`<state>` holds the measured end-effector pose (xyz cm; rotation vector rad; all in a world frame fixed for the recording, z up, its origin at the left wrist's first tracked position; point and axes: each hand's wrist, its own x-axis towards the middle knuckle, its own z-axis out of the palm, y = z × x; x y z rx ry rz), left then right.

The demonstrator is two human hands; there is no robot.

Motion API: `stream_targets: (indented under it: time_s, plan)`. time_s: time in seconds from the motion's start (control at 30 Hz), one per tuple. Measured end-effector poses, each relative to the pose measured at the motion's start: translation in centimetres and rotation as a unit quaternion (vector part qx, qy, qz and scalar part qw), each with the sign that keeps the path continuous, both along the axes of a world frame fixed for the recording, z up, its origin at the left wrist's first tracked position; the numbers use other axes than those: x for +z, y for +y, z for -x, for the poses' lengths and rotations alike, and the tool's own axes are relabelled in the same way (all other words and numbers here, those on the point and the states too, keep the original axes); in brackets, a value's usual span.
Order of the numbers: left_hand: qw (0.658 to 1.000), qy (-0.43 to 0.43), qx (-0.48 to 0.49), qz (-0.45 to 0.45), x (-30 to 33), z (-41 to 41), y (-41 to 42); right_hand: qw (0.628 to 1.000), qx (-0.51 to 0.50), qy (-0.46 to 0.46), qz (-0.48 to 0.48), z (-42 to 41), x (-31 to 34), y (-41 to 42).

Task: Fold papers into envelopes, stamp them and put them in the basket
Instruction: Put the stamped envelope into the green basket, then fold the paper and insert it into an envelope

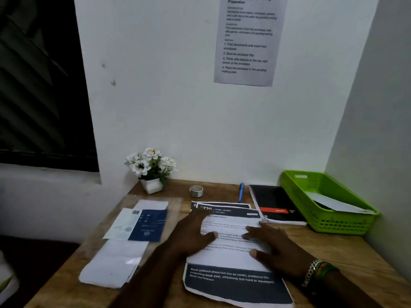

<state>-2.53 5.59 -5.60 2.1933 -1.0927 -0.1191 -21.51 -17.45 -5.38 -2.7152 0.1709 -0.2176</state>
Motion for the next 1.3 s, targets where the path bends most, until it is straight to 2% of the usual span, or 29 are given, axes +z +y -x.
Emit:
stream_targets:
  time_s: [0.1, 0.23, 0.37, 0.53, 0.7, 0.83, 0.93, 1.0, 1.13, 1.3]
  plan:
    - [1.0, -0.004, 0.0, -0.002, -0.1, -0.1, 0.1, 1.0, 0.009, -0.009, -0.005, -1.0, 0.5, 0.1]
    - [1.0, -0.007, 0.015, 0.021, -0.1, -0.3, 0.1, 0.995, 0.009, -0.051, -0.087, -2.2, 0.7, -0.1]
    - [0.999, -0.018, 0.019, 0.025, 0.0, -0.2, 0.0, 0.995, 0.006, -0.082, -0.062, -4.1, 1.2, -0.4]
    - [0.997, -0.053, 0.046, 0.024, 1.3, -0.5, -0.4, 0.985, -0.073, -0.158, -0.018, -6.7, 3.0, -1.5]
    - [0.997, -0.026, 0.045, -0.063, 3.6, -3.3, -1.6, 0.982, -0.171, -0.052, 0.062, -8.3, 3.0, -2.4]
    - [0.995, -0.008, 0.043, -0.094, 2.2, -3.9, -2.0, 0.982, -0.154, -0.034, 0.106, -8.7, 1.6, -2.4]
    - [0.993, -0.046, 0.052, -0.098, 1.5, -4.3, -2.3, 0.981, -0.145, -0.042, 0.122, -9.1, 1.0, -2.8]
    - [0.993, -0.063, 0.057, -0.085, 1.4, -4.1, -2.5, 0.981, -0.143, -0.058, 0.114, -9.2, 1.1, -2.7]
    - [0.997, -0.043, 0.052, -0.037, 0.9, -3.9, -2.4, 0.979, -0.145, -0.114, 0.086, -8.9, 1.2, -2.5]
    - [0.994, -0.075, 0.059, 0.047, 0.7, -3.9, -2.5, 0.974, -0.12, -0.188, -0.045, -8.7, 1.6, -2.4]
